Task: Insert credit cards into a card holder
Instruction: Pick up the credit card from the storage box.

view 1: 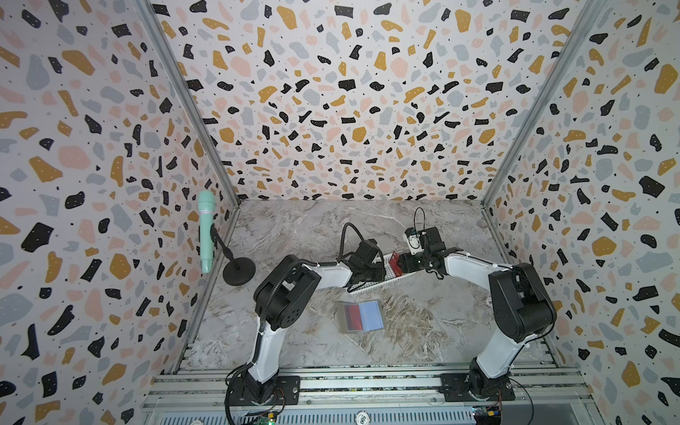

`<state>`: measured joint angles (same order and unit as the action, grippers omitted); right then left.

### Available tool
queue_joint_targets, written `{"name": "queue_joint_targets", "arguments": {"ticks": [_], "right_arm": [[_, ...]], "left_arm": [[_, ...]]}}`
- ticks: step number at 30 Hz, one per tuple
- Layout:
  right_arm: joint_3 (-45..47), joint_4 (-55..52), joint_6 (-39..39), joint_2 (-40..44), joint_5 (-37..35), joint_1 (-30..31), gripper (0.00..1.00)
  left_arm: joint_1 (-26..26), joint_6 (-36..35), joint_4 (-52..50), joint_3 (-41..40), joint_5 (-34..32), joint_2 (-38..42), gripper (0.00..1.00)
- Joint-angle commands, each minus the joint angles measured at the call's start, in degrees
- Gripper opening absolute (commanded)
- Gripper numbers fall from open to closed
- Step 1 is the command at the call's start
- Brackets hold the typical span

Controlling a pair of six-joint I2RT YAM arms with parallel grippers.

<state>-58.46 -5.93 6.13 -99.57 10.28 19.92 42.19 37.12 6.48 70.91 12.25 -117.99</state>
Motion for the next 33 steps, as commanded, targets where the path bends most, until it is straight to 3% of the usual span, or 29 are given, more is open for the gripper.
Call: {"name": "queue_joint_targets", "arguments": {"ticks": [1,27,33], "right_arm": [[-0.7,-0.4,-0.3,2.1,0.8,-0.2,0.63],[1.4,0.6,1.7,3.6,1.4,1.9,0.61],[1.1,-0.5,1.5,4.9,0.8,1.9,0.70]], "left_arm": [[0.2,0.4,1.1,2.7,1.8,-1.7,0.25],[0.2,3.5,4.2,7.4,5.0,-6.7,0.29],[0.3,3.9,4.3,7.8,5.4,-7.4,0.29]]}}
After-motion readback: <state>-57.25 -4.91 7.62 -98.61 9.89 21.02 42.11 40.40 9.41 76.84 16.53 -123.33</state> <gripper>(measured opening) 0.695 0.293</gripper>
